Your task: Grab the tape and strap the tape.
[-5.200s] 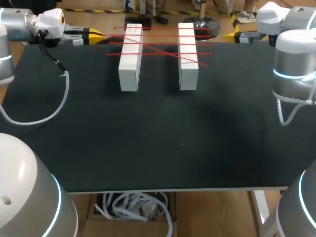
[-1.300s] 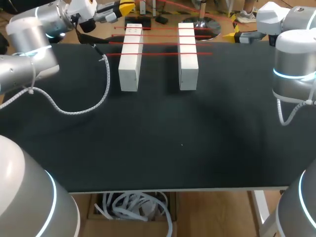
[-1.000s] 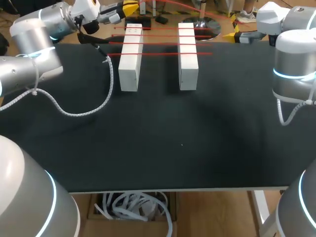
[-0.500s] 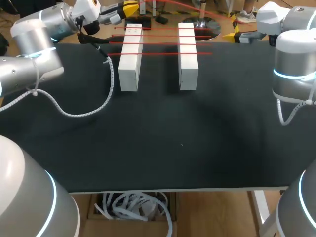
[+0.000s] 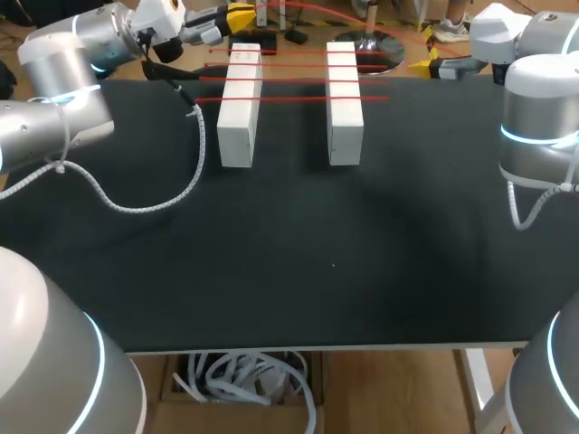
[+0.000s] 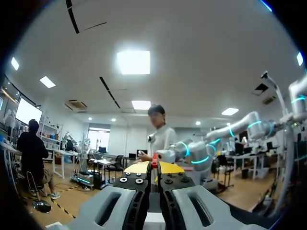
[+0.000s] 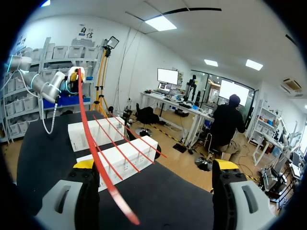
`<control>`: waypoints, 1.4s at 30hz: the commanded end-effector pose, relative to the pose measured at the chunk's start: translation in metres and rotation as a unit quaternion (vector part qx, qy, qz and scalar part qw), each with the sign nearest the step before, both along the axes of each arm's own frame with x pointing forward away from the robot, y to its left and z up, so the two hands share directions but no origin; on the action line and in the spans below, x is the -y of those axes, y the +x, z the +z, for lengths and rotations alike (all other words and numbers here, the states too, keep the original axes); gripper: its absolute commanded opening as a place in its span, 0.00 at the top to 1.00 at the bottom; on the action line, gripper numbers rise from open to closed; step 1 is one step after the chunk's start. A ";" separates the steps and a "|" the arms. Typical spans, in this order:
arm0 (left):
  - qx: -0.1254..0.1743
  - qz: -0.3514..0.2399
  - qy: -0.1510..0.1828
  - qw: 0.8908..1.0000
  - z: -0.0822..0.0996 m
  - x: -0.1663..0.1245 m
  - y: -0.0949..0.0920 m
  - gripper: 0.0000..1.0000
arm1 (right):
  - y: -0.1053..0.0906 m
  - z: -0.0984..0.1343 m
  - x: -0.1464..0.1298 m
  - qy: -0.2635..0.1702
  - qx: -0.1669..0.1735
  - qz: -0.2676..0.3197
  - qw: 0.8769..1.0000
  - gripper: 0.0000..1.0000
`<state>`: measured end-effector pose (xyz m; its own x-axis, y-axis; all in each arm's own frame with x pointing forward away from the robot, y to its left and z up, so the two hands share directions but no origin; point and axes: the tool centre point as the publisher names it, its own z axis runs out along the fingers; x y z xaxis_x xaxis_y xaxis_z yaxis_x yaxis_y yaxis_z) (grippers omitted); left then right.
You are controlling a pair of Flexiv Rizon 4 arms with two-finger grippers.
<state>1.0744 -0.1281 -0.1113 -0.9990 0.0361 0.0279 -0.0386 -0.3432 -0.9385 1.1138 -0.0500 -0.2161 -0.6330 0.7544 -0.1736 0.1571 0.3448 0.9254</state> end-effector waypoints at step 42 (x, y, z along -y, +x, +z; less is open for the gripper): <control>-0.001 -0.007 0.001 1.000 -0.002 -0.004 0.003 1.00 | -0.018 0.021 -0.011 0.106 -0.124 -0.086 0.983 0.00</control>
<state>1.0759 -0.1245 -0.1122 -0.9984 0.0466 0.0305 -0.0446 -0.3400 -0.9394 1.1091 -0.0446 -0.2060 -0.5313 0.8431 0.0826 0.3269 0.1141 0.9381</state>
